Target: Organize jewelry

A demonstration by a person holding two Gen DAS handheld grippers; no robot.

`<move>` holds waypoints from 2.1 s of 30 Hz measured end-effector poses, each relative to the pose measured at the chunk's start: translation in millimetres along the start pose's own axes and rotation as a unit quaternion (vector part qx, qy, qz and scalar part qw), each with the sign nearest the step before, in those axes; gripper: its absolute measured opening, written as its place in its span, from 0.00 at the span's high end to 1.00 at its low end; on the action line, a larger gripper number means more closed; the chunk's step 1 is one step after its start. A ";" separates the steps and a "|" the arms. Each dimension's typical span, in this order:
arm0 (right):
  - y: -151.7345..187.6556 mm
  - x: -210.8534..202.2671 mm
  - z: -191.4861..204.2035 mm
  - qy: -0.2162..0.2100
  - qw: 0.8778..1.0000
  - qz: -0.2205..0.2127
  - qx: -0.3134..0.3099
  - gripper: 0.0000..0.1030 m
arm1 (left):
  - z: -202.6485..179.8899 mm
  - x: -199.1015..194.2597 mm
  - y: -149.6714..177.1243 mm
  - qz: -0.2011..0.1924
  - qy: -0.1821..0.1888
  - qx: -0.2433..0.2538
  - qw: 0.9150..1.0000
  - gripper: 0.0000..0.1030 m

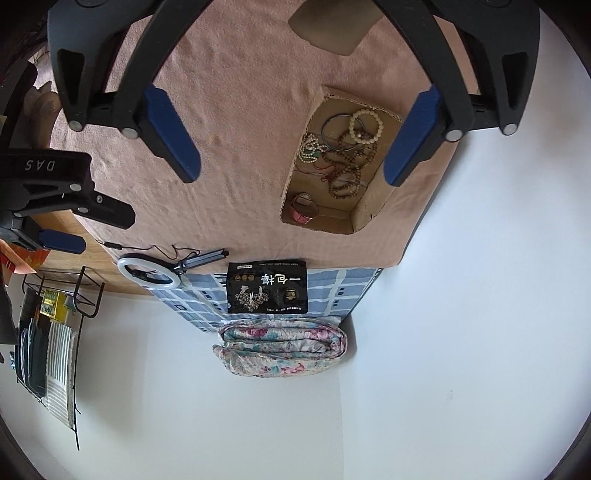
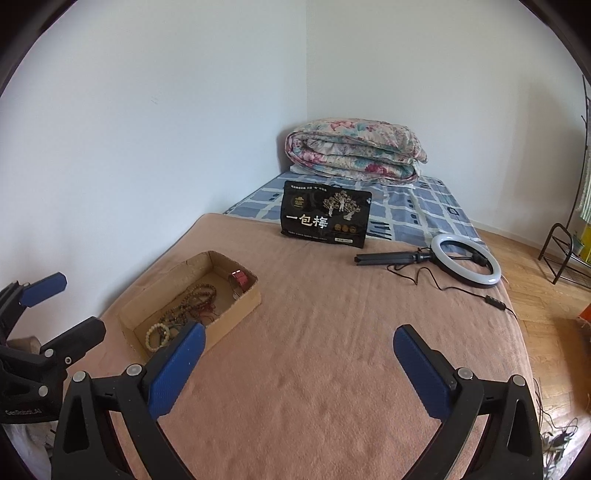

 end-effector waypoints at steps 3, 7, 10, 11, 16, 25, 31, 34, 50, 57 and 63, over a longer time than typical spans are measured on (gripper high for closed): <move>8.0 -5.3 -2.1 0.010 1.000 -0.004 -0.001 0.00 | -3.3 -0.7 6.1 -0.001 -0.005 0.002 1.000 0.01; 16.7 -4.8 -5.3 0.012 1.000 0.000 0.000 0.00 | -3.4 6.2 12.6 0.013 -0.008 -0.005 1.000 0.01; 23.1 -1.1 -8.3 0.021 1.000 0.003 -0.002 0.00 | -5.3 9.8 14.8 0.014 -0.012 -0.003 1.000 0.01; 24.7 0.1 -9.5 0.026 1.000 0.002 -0.003 0.00 | -6.8 11.4 14.5 0.015 -0.014 -0.001 1.000 0.01; 29.8 6.4 -15.0 0.039 0.999 0.005 -0.005 0.00 | -9.7 16.1 16.2 0.017 -0.012 0.001 1.000 0.00; 31.6 14.5 -20.9 0.039 0.999 0.009 -0.002 0.00 | -11.7 33.9 19.4 0.028 -0.013 0.006 1.000 0.00; 33.2 16.7 -23.2 0.036 0.999 0.012 0.002 0.00 | -16.9 37.2 21.3 0.031 -0.011 0.010 0.999 0.00; 33.4 18.9 -24.6 0.036 0.999 0.014 0.001 0.00 | -17.7 37.8 21.4 0.031 -0.012 0.011 0.999 0.00; 34.5 20.0 -26.5 0.034 0.999 0.016 0.002 0.00 | -18.2 40.3 21.0 0.031 -0.012 0.012 0.999 0.00; 35.8 20.9 -26.6 0.033 0.999 0.018 0.001 0.00 | -18.4 40.3 21.0 0.032 -0.012 0.012 0.999 0.00; 40.0 21.9 -25.6 0.031 0.999 0.021 -0.001 0.00 | -18.5 40.5 21.0 0.032 -0.013 0.013 0.999 0.00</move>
Point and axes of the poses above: each gripper's, at about its wrist camera, not at the fingertips, and x roughly the way its jaws point, z to its left, y to its underside, the point moved 3 cm from there along x, roughly the way its jaws point, and after that the axes turned 1 degree about -x, right-handed, at the moved point
